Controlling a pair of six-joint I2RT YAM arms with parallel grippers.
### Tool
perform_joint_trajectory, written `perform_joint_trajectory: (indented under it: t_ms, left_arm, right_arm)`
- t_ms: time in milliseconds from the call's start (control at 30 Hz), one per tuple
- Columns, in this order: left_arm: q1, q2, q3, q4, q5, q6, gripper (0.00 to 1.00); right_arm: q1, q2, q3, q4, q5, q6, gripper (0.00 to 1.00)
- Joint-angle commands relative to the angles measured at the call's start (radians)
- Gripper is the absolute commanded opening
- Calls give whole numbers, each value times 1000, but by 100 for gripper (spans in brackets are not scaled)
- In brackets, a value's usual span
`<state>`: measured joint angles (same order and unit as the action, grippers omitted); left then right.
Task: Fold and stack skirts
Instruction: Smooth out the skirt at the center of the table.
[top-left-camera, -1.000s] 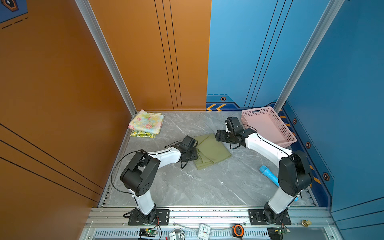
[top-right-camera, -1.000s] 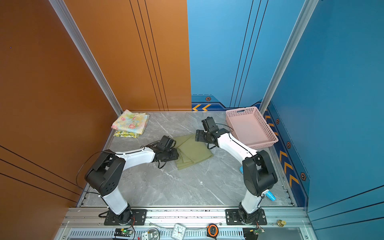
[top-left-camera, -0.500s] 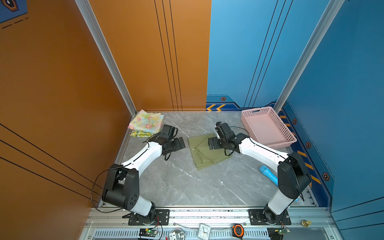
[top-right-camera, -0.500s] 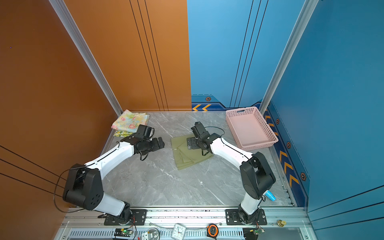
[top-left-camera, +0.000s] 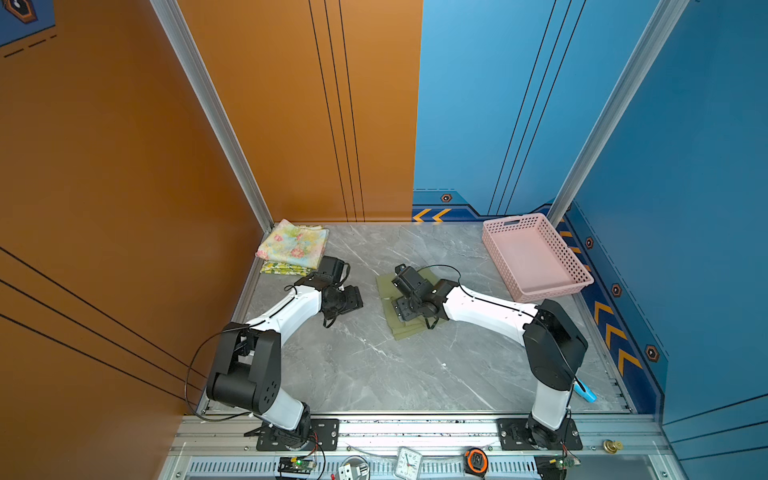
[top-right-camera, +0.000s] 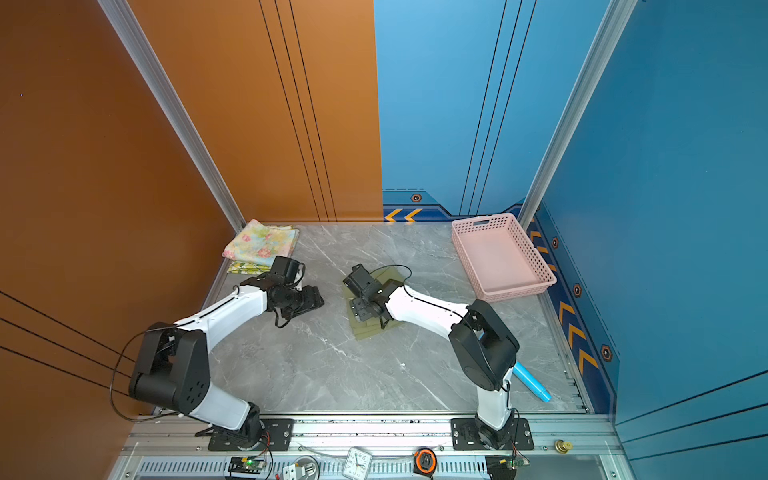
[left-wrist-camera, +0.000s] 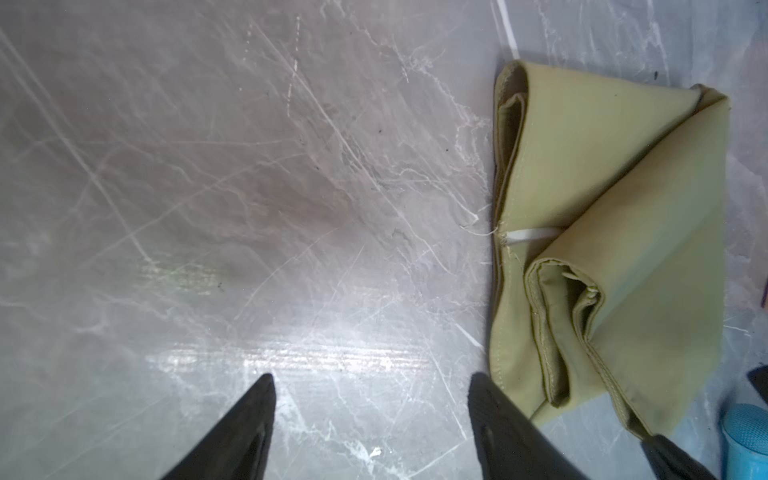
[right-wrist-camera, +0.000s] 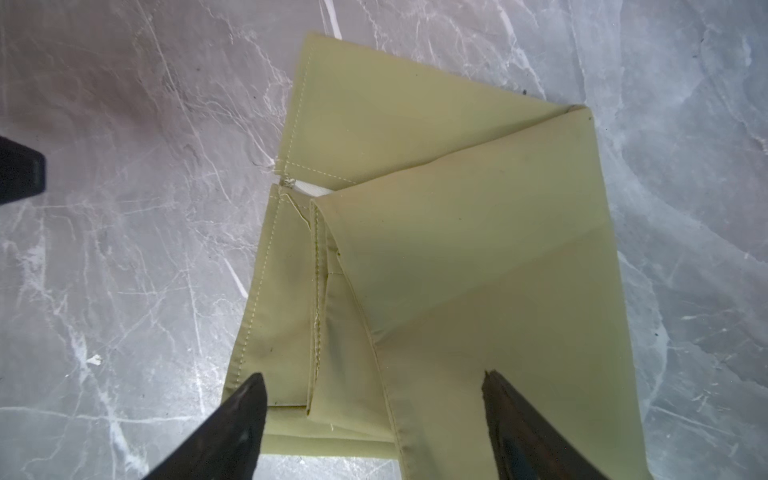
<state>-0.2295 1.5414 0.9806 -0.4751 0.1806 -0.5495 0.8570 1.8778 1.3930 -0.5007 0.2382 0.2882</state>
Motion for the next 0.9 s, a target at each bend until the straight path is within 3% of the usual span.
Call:
perform_joint_trajectory:
  t_ms: [0, 500, 567, 700, 733, 867]
  left_arm:
    - [-3, 9, -14, 31, 34, -6, 71]
    - [-9, 42, -9, 53, 53, -21, 63]
    - [-10, 43, -10, 53, 53, -20, 62]
    - [-10, 55, -4, 55, 73, -18, 57]
    - [-12, 56, -3, 54, 75, -18, 55]
    - [-22, 74, 4, 54, 79, -13, 47]
  right_arm:
    - [0, 34, 38, -67, 64, -29, 74]
    - [-17, 290, 245, -76, 88, -34, 48]
    - [-20, 314, 272, -79, 96, -25, 39]
    - [-35, 310, 301, -79, 118, -9, 4]
    - [-39, 304, 305, -80, 113, -8, 0]
    - [-52, 278, 329, -95, 55, 7, 0]
